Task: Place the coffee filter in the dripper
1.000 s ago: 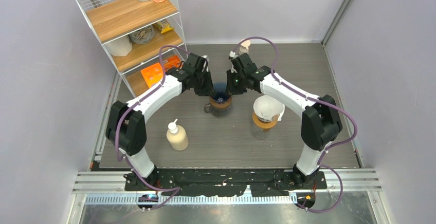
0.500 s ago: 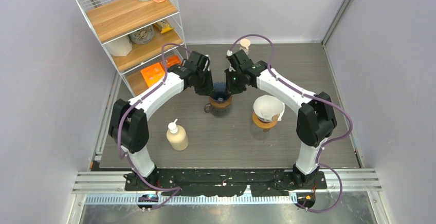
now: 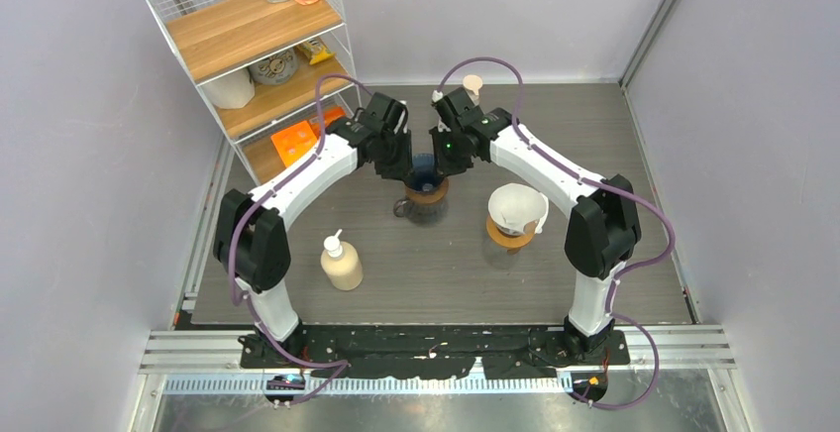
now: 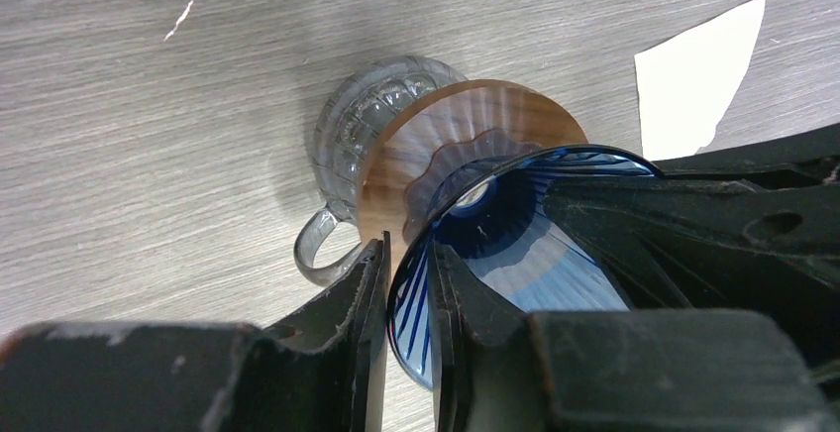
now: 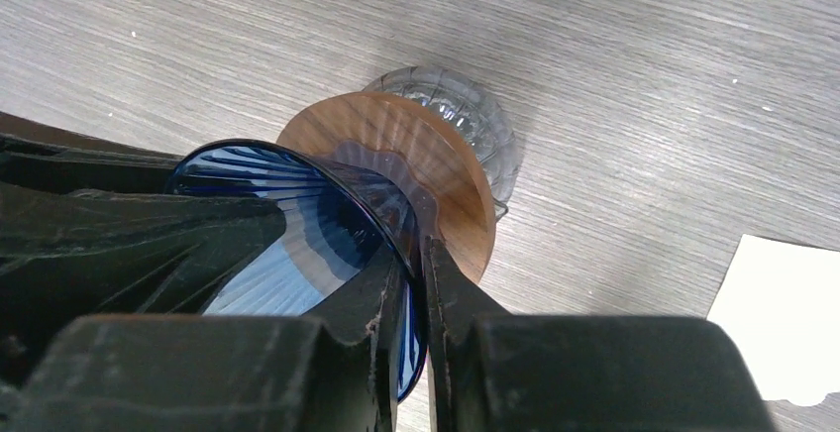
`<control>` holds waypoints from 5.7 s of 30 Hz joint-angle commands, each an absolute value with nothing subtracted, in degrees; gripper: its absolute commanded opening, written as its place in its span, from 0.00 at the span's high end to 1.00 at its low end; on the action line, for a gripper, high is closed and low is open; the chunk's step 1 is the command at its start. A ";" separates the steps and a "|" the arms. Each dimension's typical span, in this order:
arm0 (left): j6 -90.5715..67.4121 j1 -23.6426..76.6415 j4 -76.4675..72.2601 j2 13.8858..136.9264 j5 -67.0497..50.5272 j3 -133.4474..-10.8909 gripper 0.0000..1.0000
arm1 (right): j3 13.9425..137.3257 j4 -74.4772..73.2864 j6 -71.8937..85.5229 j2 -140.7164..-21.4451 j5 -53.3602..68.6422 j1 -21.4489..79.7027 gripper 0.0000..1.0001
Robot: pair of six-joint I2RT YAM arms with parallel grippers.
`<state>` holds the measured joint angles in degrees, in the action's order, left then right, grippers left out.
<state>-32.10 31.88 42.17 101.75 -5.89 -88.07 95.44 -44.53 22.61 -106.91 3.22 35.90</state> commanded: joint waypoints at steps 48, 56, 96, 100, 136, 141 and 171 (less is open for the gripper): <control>-26.80 31.64 17.40 37.13 17.25 -42.10 0.00 | 66.25 -39.07 24.04 -59.01 -12.93 7.01 0.05; -27.56 31.64 15.72 25.99 16.83 -34.86 0.00 | 55.84 -35.05 24.90 -66.41 -9.67 0.81 0.04; -25.47 31.64 15.63 21.94 20.82 -32.73 0.00 | 52.52 -24.69 30.66 -96.26 -12.82 8.35 0.49; -25.65 31.64 15.82 21.88 21.09 -32.73 0.00 | 52.47 -24.40 30.16 -96.30 -12.71 8.30 0.57; -25.00 31.62 9.05 25.37 2.77 -34.09 0.00 | 60.35 -25.16 20.68 -57.04 2.65 8.43 0.83; -26.02 31.64 5.55 29.92 -7.82 -37.52 0.00 | 62.15 -23.44 20.73 -54.13 9.18 12.80 0.83; -29.03 35.69 -6.86 61.66 -27.14 -53.76 0.10 | 69.64 -16.21 19.56 -64.26 14.18 38.79 0.83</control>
